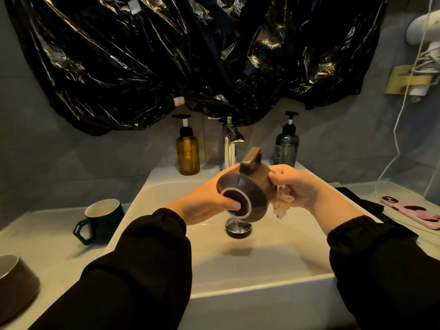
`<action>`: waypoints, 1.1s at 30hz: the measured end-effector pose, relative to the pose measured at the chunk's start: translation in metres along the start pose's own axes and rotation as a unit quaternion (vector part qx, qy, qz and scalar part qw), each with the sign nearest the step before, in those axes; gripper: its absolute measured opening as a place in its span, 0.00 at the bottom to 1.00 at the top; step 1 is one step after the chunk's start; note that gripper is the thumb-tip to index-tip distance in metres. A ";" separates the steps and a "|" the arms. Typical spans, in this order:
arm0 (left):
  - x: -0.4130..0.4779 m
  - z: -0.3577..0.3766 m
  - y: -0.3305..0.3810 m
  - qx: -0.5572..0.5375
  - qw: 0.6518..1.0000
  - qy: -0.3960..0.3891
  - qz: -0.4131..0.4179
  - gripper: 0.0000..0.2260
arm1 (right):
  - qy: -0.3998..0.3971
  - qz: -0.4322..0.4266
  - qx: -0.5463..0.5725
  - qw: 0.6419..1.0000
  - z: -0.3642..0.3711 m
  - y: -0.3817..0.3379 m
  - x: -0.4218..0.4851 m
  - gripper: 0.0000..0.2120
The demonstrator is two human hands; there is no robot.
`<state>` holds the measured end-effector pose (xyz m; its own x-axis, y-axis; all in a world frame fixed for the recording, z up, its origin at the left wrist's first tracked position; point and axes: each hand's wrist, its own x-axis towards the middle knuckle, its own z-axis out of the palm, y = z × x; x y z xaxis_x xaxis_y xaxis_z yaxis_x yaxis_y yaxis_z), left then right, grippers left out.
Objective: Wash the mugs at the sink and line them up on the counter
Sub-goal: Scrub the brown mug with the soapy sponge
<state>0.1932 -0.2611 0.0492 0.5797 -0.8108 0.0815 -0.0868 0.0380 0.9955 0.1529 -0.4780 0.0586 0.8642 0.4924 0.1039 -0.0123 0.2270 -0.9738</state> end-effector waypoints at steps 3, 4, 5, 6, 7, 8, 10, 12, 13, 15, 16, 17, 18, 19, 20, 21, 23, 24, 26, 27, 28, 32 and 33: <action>0.001 0.001 -0.001 -0.009 1.000 0.015 0.009 0.25 | 0.002 -0.001 0.042 0.999 0.010 -0.002 -0.003 0.14; 0.001 0.003 0.000 -0.008 0.999 0.031 0.014 0.22 | 0.030 0.006 0.046 0.998 0.013 -0.002 -0.002 0.12; 0.001 0.004 0.000 -0.009 0.998 0.051 0.020 0.21 | 0.067 0.011 0.043 0.997 0.012 -0.001 0.001 0.11; 0.002 0.006 0.001 -0.012 0.997 0.078 0.025 0.20 | 0.120 0.020 0.027 0.992 0.013 0.001 0.005 0.11; 0.003 0.006 0.000 -0.005 0.994 0.106 0.033 0.20 | 0.188 0.027 0.001 0.982 0.009 0.003 0.010 0.10; 0.005 0.006 0.000 0.022 0.990 0.133 0.042 0.21 | 0.257 0.031 -0.015 0.966 0.008 0.003 0.014 0.10; 0.008 0.005 -0.002 0.122 0.976 0.170 0.059 0.27 | 0.335 -0.013 0.020 0.942 0.001 0.002 0.019 0.14; 0.009 0.003 -0.007 0.239 0.951 0.184 0.073 0.33 | 0.338 -0.084 0.102 0.932 -0.004 -0.004 0.019 0.17; 0.010 0.003 -0.009 0.298 0.933 0.185 0.081 0.36 | 0.332 -0.108 0.118 0.929 -0.004 -0.007 0.017 0.16; 0.011 0.002 -0.015 0.392 0.896 0.186 0.093 0.41 | 0.308 -0.117 0.071 0.942 0.001 -0.008 0.016 0.16; 0.011 0.003 -0.016 0.417 0.884 0.188 0.096 0.43 | 0.290 -0.110 0.008 0.951 0.005 -0.006 0.017 0.15; 0.011 0.002 -0.017 0.433 0.875 0.192 0.100 0.44 | 0.280 -0.107 -0.077 0.951 0.006 -0.004 0.018 0.15; 0.011 0.002 -0.016 0.445 0.868 0.195 0.104 0.45 | 0.274 -0.113 -0.159 0.942 0.009 -0.002 0.019 0.14; 0.011 0.002 -0.016 0.453 0.863 0.199 0.105 0.45 | 0.281 -0.127 -0.231 0.923 0.009 -0.001 0.019 0.14; 0.010 0.002 -0.015 0.459 0.859 0.201 0.106 0.45 | 0.290 -0.142 -0.281 0.904 0.009 -0.001 0.018 0.15; 0.009 0.001 -0.015 0.462 0.856 0.205 0.105 0.45 | 0.303 -0.158 -0.318 0.884 0.010 -0.001 0.017 0.15; 0.008 -0.002 -0.014 0.460 0.853 0.224 0.104 0.44 | 0.326 -0.200 -0.353 0.854 0.014 -0.003 0.012 0.13; 0.008 -0.003 -0.014 0.455 0.852 0.238 0.102 0.44 | 0.328 -0.223 -0.355 0.846 0.018 -0.002 0.010 0.12; 0.007 -0.006 -0.014 0.440 0.853 0.265 0.096 0.43 | 0.313 -0.267 -0.392 0.823 0.025 0.001 0.008 0.09; 0.007 -0.007 -0.014 0.429 0.856 0.275 0.091 0.43 | 0.307 -0.283 -0.433 0.799 0.027 0.004 0.009 0.08; 0.007 -0.007 -0.014 0.416 0.861 0.281 0.086 0.42 | 0.302 -0.294 -0.470 0.776 0.028 0.007 0.011 0.08; 0.011 -0.003 -0.014 0.369 0.882 0.283 0.083 0.35 | 0.352 -0.283 -0.456 0.767 0.029 0.010 0.025 0.08; 0.013 -0.001 -0.014 0.348 0.891 0.281 0.079 0.33 | 0.370 -0.263 -0.428 0.781 0.029 0.009 0.028 0.09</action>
<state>0.2027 -0.2713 0.0364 0.8126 -0.3991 0.4248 -0.5717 -0.4038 0.7142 0.1623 -0.4381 0.0582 0.6943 -0.1718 0.6989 0.5107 -0.5667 -0.6466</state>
